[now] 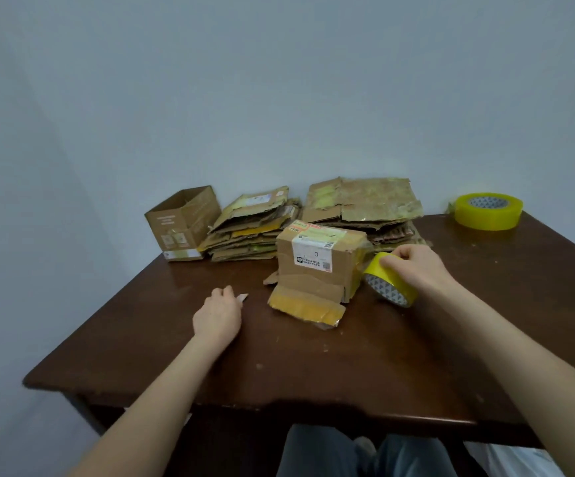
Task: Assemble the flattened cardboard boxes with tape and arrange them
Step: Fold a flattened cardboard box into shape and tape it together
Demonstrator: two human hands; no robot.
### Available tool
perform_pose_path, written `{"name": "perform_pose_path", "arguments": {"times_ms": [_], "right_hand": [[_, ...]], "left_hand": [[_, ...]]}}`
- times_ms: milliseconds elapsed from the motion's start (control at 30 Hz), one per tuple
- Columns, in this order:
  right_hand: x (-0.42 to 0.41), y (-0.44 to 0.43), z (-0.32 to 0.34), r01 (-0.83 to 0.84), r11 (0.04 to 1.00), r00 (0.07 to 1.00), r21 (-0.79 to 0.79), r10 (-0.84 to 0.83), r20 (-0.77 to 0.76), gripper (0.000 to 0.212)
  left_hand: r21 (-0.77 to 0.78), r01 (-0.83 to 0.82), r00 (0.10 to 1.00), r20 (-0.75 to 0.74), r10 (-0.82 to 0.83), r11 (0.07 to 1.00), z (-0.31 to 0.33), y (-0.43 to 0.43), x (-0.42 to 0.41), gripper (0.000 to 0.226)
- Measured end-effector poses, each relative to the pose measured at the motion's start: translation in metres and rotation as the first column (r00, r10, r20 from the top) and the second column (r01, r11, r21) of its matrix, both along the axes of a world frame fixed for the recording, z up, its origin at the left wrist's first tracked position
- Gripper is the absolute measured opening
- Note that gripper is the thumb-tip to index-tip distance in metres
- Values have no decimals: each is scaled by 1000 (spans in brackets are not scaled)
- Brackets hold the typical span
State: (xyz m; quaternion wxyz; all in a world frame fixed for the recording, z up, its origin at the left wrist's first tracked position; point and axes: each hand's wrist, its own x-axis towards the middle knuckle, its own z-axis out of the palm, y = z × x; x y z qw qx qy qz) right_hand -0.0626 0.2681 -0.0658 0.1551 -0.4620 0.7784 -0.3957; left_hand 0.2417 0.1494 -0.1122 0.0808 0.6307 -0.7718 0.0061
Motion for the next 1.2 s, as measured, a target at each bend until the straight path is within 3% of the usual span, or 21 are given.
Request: {"name": "perform_pose_path", "arguments": {"times_ms": [133, 233, 333, 433, 567, 700, 767, 1000, 1200], "right_hand": [[-3, 3, 1, 15, 1000, 1000, 15, -15, 0, 26], [-9, 5, 0, 5, 1000, 1000, 16, -6, 30, 35], [-13, 6, 0, 10, 1000, 1000, 16, -10, 26, 35], [-15, 8, 3, 21, 1000, 1000, 16, -21, 11, 30], [-20, 12, 3, 33, 999, 999, 1, -33, -6, 25], [-23, 19, 1, 57, 998, 995, 19, -55, -83, 29], [-24, 22, 1, 67, 997, 991, 41, -61, -122, 30], [-9, 22, 5, 134, 982, 947, 131, -88, -309, 26], [-5, 27, 1, 185, 972, 946, 145, -136, -295, 31]], "left_hand": [[-78, 11, 999, -30, -13, 997, -14, -11, 16, 30], [-150, -15, 968, -250, -23, 989, 2, -8, 9, 30], [-348, 30, 864, -462, -199, 937, 46, 10, -24, 27], [-493, 191, 760, -473, -446, 849, 89, 37, -82, 23], [-413, 398, 702, -438, -562, 819, 100, 61, -164, 21], [-242, 425, 765, -418, -489, 872, 82, 56, -199, 22], [-254, 397, 774, -424, -470, 882, 71, 53, -196, 23], [-314, 461, 661, -503, -557, 830, 54, 60, -175, 19], [-268, 596, 667, -360, -653, 757, 51, 55, -173, 38]]}}
